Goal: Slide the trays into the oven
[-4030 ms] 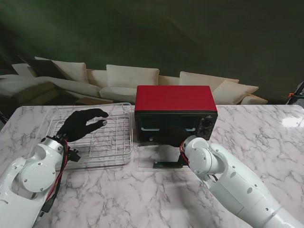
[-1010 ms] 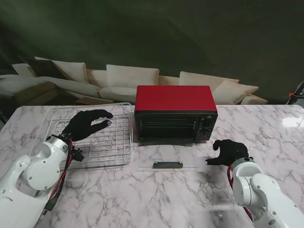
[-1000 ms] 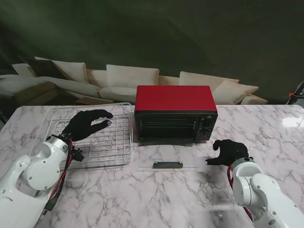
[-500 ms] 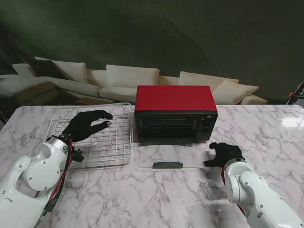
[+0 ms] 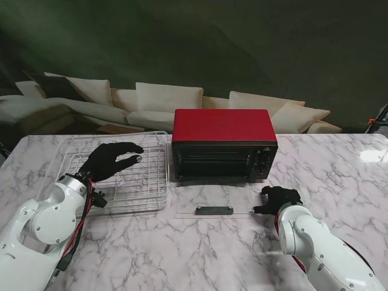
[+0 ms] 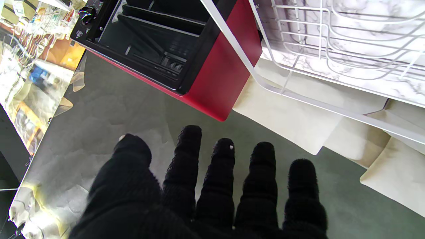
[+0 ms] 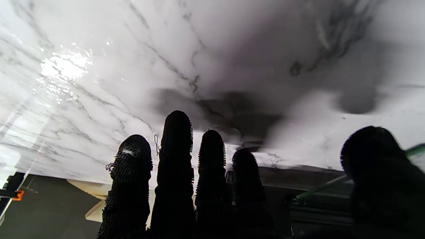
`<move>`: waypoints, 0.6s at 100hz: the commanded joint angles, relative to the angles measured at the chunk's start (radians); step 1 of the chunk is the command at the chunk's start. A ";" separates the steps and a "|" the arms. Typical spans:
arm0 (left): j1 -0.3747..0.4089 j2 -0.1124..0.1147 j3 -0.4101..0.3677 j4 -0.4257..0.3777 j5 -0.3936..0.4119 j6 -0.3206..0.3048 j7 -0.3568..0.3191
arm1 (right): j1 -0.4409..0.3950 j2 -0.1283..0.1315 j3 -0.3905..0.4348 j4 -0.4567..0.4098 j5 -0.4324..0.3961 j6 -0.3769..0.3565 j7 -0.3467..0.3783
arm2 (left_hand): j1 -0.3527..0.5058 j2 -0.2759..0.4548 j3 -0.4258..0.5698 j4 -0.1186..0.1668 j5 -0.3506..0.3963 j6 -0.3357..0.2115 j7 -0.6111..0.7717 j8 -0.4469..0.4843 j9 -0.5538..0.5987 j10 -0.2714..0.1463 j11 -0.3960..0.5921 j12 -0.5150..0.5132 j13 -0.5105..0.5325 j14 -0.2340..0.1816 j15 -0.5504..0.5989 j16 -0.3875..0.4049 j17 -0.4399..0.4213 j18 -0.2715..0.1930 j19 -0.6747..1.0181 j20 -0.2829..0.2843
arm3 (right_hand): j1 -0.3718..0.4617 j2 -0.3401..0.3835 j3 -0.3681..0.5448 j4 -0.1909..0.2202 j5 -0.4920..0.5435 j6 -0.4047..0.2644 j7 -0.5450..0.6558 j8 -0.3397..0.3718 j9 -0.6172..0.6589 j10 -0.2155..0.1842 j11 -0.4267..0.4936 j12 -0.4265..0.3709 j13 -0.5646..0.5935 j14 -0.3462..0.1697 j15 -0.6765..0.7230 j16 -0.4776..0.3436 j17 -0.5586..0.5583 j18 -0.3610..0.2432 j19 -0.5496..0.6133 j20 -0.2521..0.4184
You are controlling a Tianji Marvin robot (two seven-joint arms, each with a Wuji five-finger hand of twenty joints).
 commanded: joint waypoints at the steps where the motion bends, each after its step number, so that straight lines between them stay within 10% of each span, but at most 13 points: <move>1: 0.000 0.001 0.002 -0.001 -0.001 0.003 -0.017 | 0.002 0.000 -0.007 0.013 0.008 0.007 0.013 | 0.015 0.045 -0.028 -0.017 0.007 0.015 -0.005 0.001 0.013 0.008 0.007 0.014 0.012 0.009 0.016 0.018 -0.009 0.025 -0.014 0.018 | -0.073 0.024 -0.031 -0.003 -0.023 -0.014 0.010 -0.020 -0.034 0.012 0.011 0.007 -0.026 -0.010 0.009 0.009 -0.015 -0.009 -0.006 0.017; 60: -0.006 0.000 0.005 0.007 0.000 -0.001 -0.014 | -0.029 -0.007 0.010 -0.053 0.121 -0.004 0.008 | 0.016 0.044 -0.027 -0.017 0.008 0.013 -0.004 0.002 0.014 0.007 0.007 0.015 0.014 0.008 0.017 0.018 -0.009 0.024 -0.012 0.018 | -0.243 0.316 -0.147 -0.010 -0.016 -0.034 0.030 0.016 -0.048 0.028 0.009 0.017 -0.063 0.014 0.015 0.013 -0.062 0.003 -0.026 0.037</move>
